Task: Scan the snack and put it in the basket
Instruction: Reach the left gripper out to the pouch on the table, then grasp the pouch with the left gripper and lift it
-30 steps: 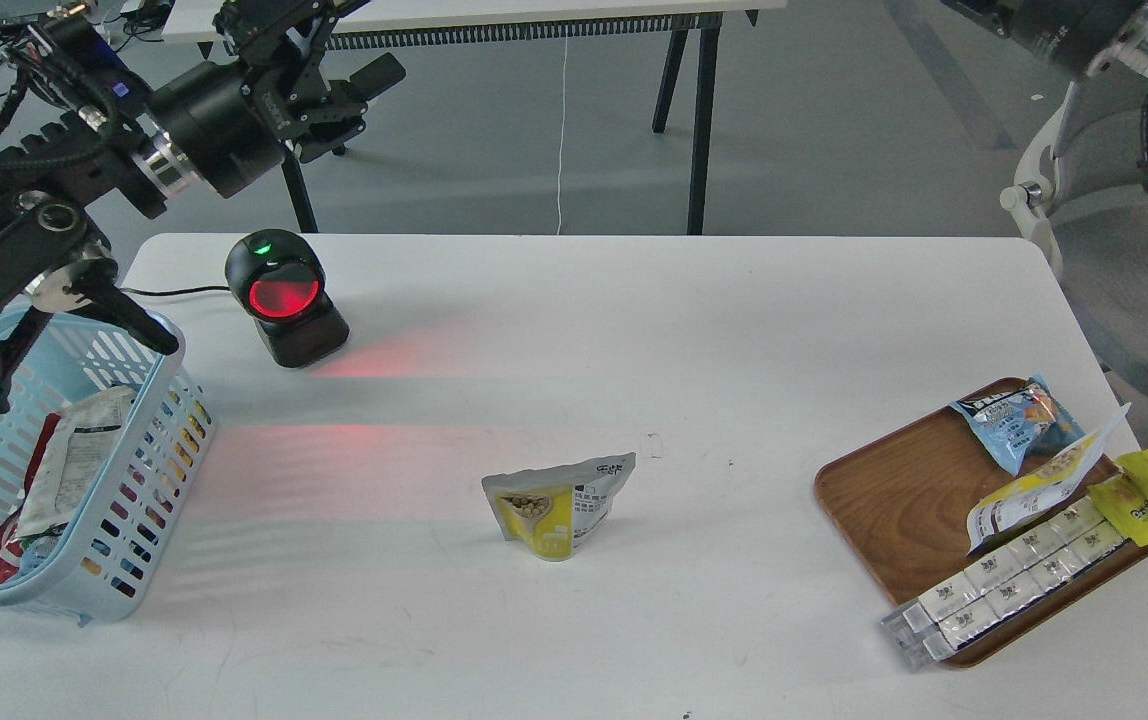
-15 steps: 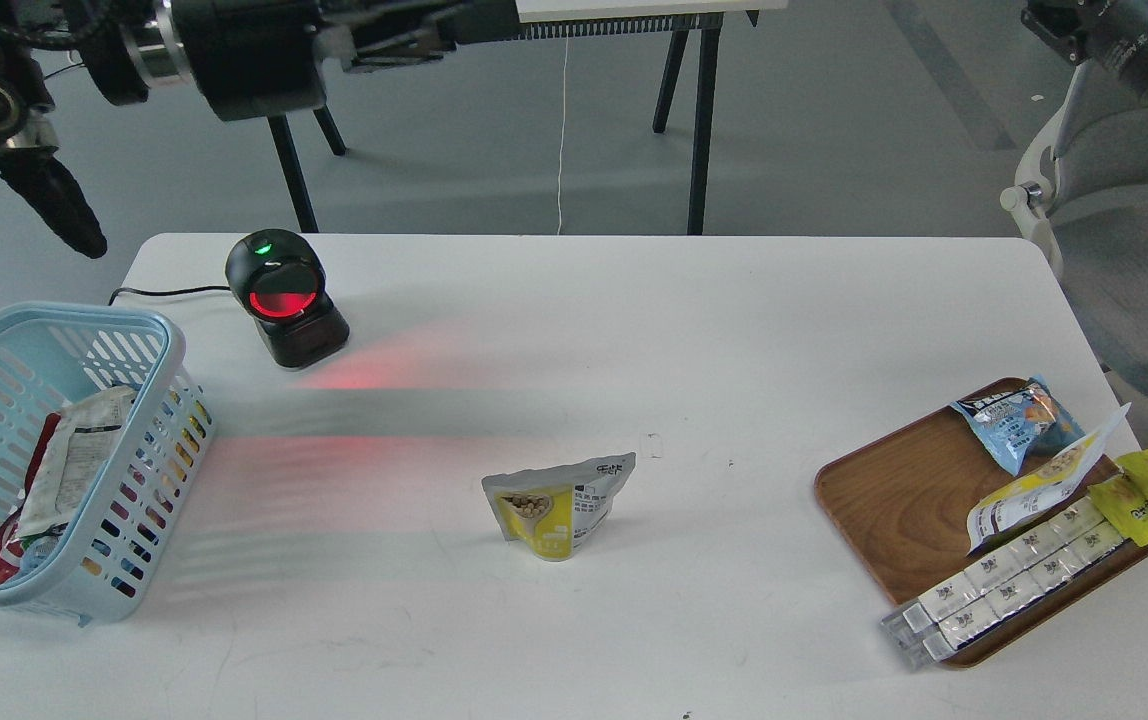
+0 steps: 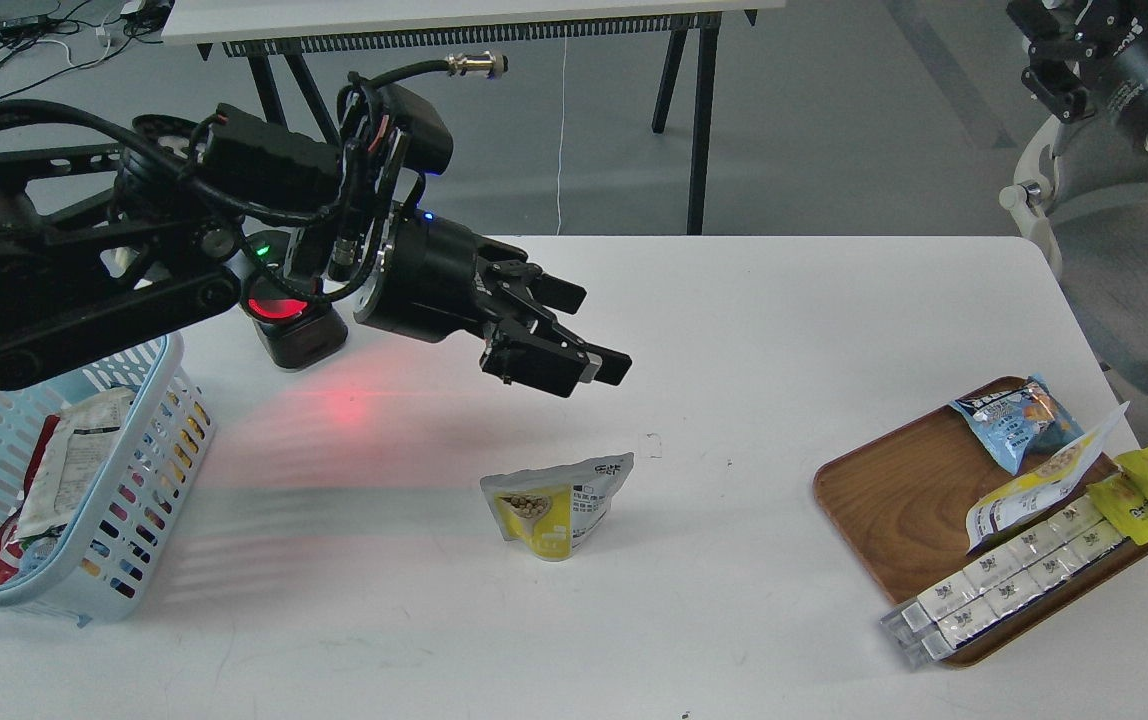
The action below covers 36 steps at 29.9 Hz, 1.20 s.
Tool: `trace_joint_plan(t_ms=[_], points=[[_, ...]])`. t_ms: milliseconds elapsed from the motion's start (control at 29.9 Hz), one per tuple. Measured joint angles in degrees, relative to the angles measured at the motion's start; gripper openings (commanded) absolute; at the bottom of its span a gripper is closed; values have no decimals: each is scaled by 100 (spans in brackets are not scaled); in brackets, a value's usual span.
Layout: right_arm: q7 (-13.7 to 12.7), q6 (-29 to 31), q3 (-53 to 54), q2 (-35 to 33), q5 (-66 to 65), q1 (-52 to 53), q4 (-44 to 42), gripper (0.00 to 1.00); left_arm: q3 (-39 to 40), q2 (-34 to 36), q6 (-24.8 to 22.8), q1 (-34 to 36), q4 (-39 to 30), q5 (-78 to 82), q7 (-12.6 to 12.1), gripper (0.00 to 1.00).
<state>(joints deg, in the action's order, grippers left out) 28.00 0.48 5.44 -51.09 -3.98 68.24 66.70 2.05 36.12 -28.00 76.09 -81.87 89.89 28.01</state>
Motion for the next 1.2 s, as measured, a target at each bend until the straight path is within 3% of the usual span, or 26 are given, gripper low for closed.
trace_joint_plan(t_ms=[467,634,968,1135,1202], points=[[0,6,-16,48,3,-70,2,98,334,-38,1,-1238,25,973,0,99],[0,6,-17,55,4,-125,7,98,365,-54,1,-1463,28,992,0,90],[0,6,-10,55,3,-176,11,98,366,-57,0,-1699,55,995,0,61],[0,6,-1,55,3,-213,19,98,356,-44,31,-1809,145,995,-1,27],[0,6,1,55,3,-222,18,98,351,-45,43,-1819,150,995,-1,5]])
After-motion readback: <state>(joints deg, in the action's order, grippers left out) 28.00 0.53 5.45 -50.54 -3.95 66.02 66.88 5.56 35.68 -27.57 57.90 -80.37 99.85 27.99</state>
